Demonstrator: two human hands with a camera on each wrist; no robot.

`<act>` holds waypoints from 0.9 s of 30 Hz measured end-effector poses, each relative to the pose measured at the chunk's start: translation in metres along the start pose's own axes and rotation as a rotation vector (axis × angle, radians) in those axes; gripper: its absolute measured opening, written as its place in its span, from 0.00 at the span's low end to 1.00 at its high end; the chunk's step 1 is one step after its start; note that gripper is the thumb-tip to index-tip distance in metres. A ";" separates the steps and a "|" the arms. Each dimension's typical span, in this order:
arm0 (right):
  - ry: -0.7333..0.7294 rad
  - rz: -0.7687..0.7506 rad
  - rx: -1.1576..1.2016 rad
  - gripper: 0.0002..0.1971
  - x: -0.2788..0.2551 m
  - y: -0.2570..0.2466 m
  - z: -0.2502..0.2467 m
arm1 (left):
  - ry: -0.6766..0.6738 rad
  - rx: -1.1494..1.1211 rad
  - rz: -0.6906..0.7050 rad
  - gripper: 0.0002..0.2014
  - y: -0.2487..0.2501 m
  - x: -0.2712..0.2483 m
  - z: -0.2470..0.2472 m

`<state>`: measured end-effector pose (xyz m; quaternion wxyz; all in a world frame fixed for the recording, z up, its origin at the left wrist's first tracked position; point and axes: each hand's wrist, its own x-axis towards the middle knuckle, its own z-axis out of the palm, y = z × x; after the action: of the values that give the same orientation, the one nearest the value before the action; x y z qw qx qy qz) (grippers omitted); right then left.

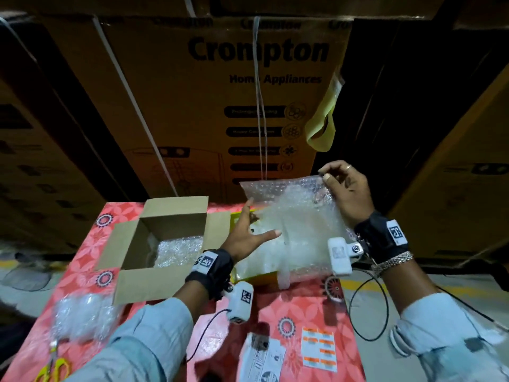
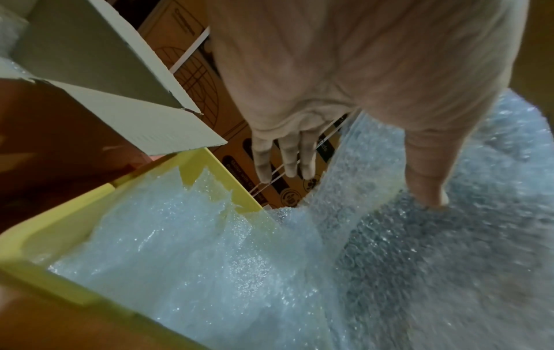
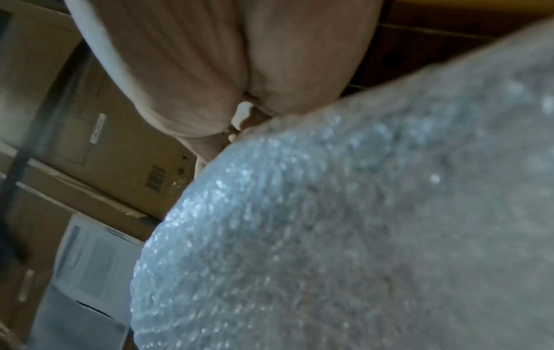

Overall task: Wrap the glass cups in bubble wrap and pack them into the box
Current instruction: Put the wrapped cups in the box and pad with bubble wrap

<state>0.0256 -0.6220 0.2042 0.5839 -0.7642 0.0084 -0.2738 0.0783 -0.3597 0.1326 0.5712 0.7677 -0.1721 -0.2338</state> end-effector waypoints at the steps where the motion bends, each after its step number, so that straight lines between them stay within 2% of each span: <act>1: 0.028 -0.001 0.018 0.04 0.000 -0.005 0.006 | 0.003 -0.017 0.006 0.57 0.002 0.000 -0.001; 2: 0.069 0.007 0.034 0.05 0.002 -0.006 0.012 | 0.003 -0.041 0.016 0.50 0.004 -0.001 -0.003; 5: 0.188 0.045 0.090 0.06 0.004 -0.006 0.022 | 0.007 -0.142 0.066 0.14 0.009 -0.005 -0.004; 7: 0.241 0.057 0.104 0.06 0.007 -0.001 0.027 | 0.040 -0.151 0.084 0.06 0.007 -0.006 -0.007; 11: 0.294 0.143 0.093 0.06 0.021 0.017 0.037 | 0.133 -0.226 0.023 0.03 0.006 -0.001 -0.016; 14: 0.261 0.318 0.127 0.05 0.030 0.031 0.041 | 0.242 -0.288 -0.047 0.06 0.010 0.009 -0.021; 17: 0.041 0.474 0.124 0.17 0.016 0.034 0.041 | 0.277 -0.341 -0.098 0.02 0.006 0.022 -0.025; 20: -0.120 0.380 -0.098 0.28 -0.005 0.041 0.038 | 0.271 -0.340 -0.117 0.08 0.002 0.028 -0.025; 23: -0.152 0.354 -0.259 0.24 -0.014 0.051 0.033 | 0.244 -0.265 -0.091 0.10 -0.002 0.032 -0.022; 27: -0.186 0.343 -0.361 0.05 -0.013 0.062 0.017 | 0.163 -0.190 -0.083 0.12 -0.010 0.041 -0.013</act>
<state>0.0408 -0.6221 0.1406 0.4741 -0.8654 0.1329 -0.0934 0.1198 -0.3680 0.1192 0.6431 0.7332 -0.0703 -0.2093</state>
